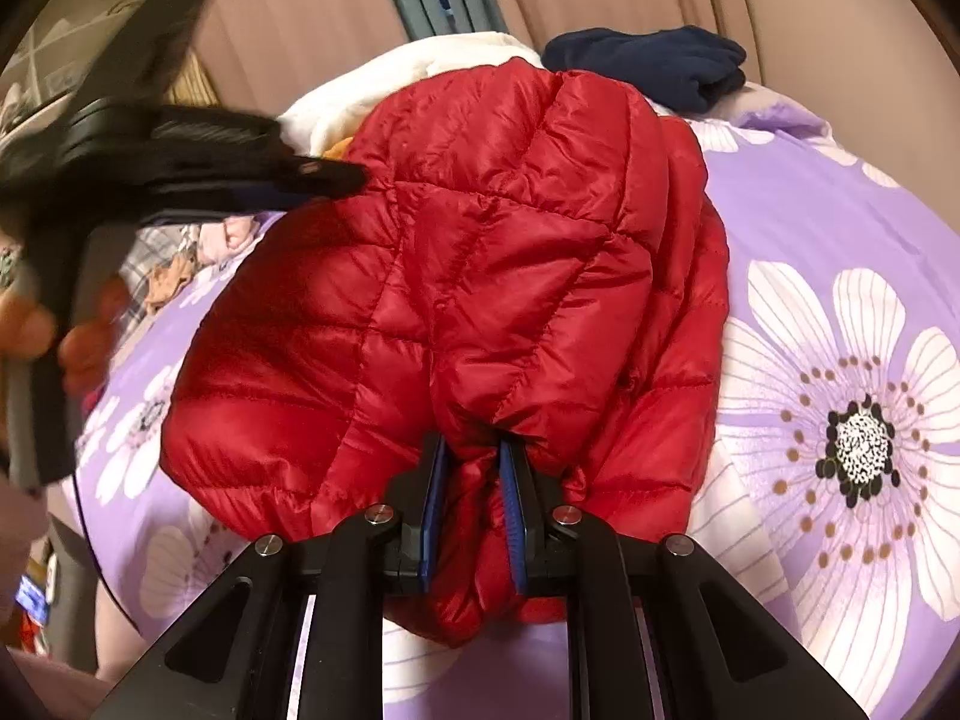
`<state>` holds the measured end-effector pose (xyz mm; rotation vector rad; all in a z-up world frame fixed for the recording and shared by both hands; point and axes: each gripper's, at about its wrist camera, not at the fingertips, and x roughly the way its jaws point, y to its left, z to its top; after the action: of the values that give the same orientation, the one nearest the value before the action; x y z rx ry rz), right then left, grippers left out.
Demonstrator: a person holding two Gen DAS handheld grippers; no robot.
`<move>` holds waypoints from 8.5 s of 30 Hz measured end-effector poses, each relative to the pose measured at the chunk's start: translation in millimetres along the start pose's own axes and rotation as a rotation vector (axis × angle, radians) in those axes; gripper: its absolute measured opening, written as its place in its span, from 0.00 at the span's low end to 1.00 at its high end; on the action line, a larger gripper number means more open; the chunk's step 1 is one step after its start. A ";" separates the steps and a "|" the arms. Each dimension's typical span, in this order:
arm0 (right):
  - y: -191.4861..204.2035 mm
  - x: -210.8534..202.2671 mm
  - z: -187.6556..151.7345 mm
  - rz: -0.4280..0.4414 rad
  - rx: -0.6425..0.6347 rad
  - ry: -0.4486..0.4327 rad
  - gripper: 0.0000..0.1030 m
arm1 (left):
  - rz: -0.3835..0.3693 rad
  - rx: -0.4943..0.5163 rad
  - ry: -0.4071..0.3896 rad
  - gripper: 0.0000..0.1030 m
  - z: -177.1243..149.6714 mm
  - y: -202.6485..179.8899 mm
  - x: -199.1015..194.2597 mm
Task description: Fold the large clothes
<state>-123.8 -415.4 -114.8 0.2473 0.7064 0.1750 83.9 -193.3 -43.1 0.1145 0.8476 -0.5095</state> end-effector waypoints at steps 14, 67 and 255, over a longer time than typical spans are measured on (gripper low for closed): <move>3.3 0.7 6.3 -0.012 0.010 0.027 0.15 | 0.001 0.006 0.064 0.44 -77.7 8.3 -21.4; -5.5 -32.3 59.2 -0.046 0.069 -0.072 0.15 | -0.046 -0.016 0.101 0.61 -73.6 8.6 -6.8; 48.8 49.8 117.0 0.518 0.082 -0.054 0.46 | -0.017 -0.464 -0.173 0.78 -99.8 72.8 -95.1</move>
<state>-13.0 -376.0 -46.0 0.5103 0.5856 0.6310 -2.5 -63.6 -46.4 -0.3582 0.7774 -0.3222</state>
